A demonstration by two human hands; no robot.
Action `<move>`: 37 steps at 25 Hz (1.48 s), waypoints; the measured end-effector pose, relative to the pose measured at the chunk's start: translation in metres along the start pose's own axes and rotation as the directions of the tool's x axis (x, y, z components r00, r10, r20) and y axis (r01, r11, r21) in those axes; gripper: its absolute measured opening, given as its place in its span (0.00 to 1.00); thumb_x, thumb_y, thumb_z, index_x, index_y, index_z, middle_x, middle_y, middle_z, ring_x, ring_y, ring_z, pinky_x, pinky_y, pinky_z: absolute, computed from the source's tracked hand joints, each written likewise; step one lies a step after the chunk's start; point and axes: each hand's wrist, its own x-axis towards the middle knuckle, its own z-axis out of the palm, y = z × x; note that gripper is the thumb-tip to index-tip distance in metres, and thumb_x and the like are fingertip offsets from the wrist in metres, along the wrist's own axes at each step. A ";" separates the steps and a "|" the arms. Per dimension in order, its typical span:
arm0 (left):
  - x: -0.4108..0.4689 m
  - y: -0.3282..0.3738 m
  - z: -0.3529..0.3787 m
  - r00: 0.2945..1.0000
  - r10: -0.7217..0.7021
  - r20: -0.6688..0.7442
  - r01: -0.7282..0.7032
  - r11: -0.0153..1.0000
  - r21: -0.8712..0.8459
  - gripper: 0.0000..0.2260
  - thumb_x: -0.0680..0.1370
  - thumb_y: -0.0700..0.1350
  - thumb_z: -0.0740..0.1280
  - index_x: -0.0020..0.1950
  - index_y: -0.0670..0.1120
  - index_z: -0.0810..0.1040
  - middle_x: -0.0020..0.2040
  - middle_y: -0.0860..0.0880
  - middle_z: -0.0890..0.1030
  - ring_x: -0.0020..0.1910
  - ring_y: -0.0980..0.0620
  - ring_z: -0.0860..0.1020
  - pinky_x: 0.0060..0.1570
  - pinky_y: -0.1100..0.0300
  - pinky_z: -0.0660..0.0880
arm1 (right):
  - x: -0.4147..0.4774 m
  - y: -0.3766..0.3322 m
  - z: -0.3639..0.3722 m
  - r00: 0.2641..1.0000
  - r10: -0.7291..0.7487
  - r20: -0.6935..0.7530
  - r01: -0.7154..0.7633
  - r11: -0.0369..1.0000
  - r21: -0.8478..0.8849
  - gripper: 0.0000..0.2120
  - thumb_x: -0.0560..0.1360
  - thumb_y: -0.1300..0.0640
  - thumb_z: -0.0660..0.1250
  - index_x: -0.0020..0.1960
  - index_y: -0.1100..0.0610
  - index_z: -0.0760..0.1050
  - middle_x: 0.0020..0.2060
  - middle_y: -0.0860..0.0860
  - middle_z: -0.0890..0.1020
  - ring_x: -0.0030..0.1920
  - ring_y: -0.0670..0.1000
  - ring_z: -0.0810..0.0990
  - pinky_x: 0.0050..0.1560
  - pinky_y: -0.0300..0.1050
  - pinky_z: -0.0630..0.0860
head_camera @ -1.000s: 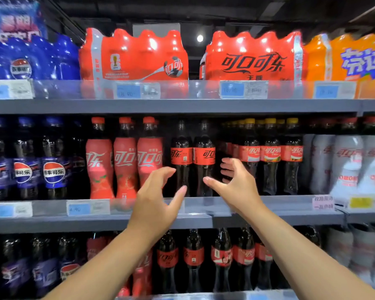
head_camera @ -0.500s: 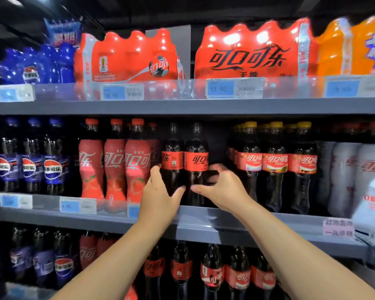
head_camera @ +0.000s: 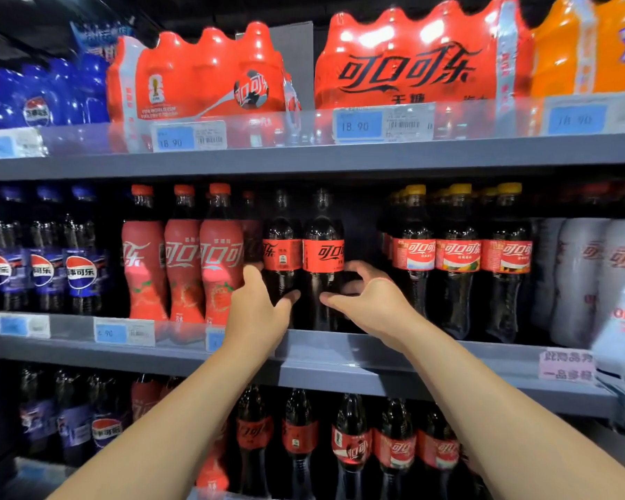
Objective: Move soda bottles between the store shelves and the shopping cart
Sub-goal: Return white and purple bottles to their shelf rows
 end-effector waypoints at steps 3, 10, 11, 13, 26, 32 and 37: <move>-0.009 -0.004 -0.002 0.993 0.112 -0.040 -0.113 0.993 -0.041 0.19 0.75 0.48 0.75 0.53 0.48 0.64 0.33 0.56 0.73 0.29 0.60 0.71 0.29 0.72 0.68 | -0.003 0.000 0.000 0.999 -0.027 -0.020 0.027 0.999 -0.027 0.23 0.66 0.42 0.77 0.57 0.38 0.72 0.44 0.42 0.83 0.46 0.43 0.83 0.49 0.43 0.81; -0.020 -0.012 -0.003 0.958 0.234 -0.164 -0.242 0.970 -0.032 0.27 0.72 0.48 0.79 0.65 0.36 0.76 0.50 0.41 0.84 0.48 0.40 0.81 0.46 0.61 0.69 | -0.014 -0.009 -0.001 0.995 -0.012 -0.098 0.006 0.998 -0.065 0.27 0.57 0.36 0.80 0.51 0.40 0.73 0.40 0.46 0.85 0.39 0.45 0.85 0.43 0.49 0.85; -0.021 -0.013 -0.002 0.965 0.217 -0.149 -0.226 0.973 -0.050 0.29 0.71 0.48 0.79 0.66 0.37 0.76 0.54 0.41 0.84 0.53 0.40 0.81 0.49 0.60 0.69 | -0.016 -0.011 -0.001 0.993 -0.022 -0.115 0.011 0.995 -0.098 0.28 0.56 0.34 0.80 0.51 0.40 0.73 0.39 0.46 0.85 0.38 0.44 0.85 0.40 0.46 0.84; -0.022 -0.014 -0.003 0.976 0.174 -0.129 -0.186 0.978 -0.091 0.31 0.71 0.51 0.79 0.70 0.39 0.74 0.62 0.44 0.81 0.61 0.43 0.78 0.56 0.60 0.67 | -0.021 -0.017 0.002 0.988 -0.046 -0.147 0.021 0.986 -0.165 0.29 0.55 0.31 0.79 0.49 0.40 0.72 0.37 0.45 0.83 0.36 0.40 0.82 0.34 0.37 0.77; -0.033 -0.016 -0.015 0.953 0.279 -0.118 -0.288 0.955 -0.064 0.30 0.75 0.49 0.75 0.72 0.46 0.66 0.60 0.45 0.74 0.53 0.44 0.78 0.47 0.55 0.73 | -0.027 -0.026 0.005 0.999 -0.007 -0.037 -0.002 0.972 -0.236 0.31 0.62 0.30 0.74 0.60 0.42 0.74 0.49 0.41 0.82 0.44 0.42 0.83 0.44 0.44 0.84; -0.033 -0.018 -0.015 0.964 0.235 -0.127 -0.246 0.967 -0.073 0.33 0.71 0.50 0.79 0.69 0.42 0.66 0.60 0.41 0.76 0.55 0.42 0.78 0.49 0.52 0.75 | -0.035 -0.026 0.012 0.989 -0.015 -0.148 -0.027 0.961 -0.274 0.33 0.61 0.29 0.75 0.62 0.42 0.74 0.44 0.40 0.81 0.44 0.39 0.80 0.39 0.32 0.73; -0.037 -0.011 -0.017 0.948 0.261 -0.181 -0.268 0.963 -0.011 0.31 0.72 0.48 0.78 0.67 0.35 0.68 0.61 0.36 0.74 0.60 0.37 0.74 0.60 0.42 0.75 | -0.053 -0.028 0.010 0.980 -0.061 -0.190 0.016 0.973 -0.228 0.30 0.70 0.40 0.76 0.68 0.49 0.73 0.51 0.41 0.80 0.51 0.39 0.80 0.46 0.32 0.74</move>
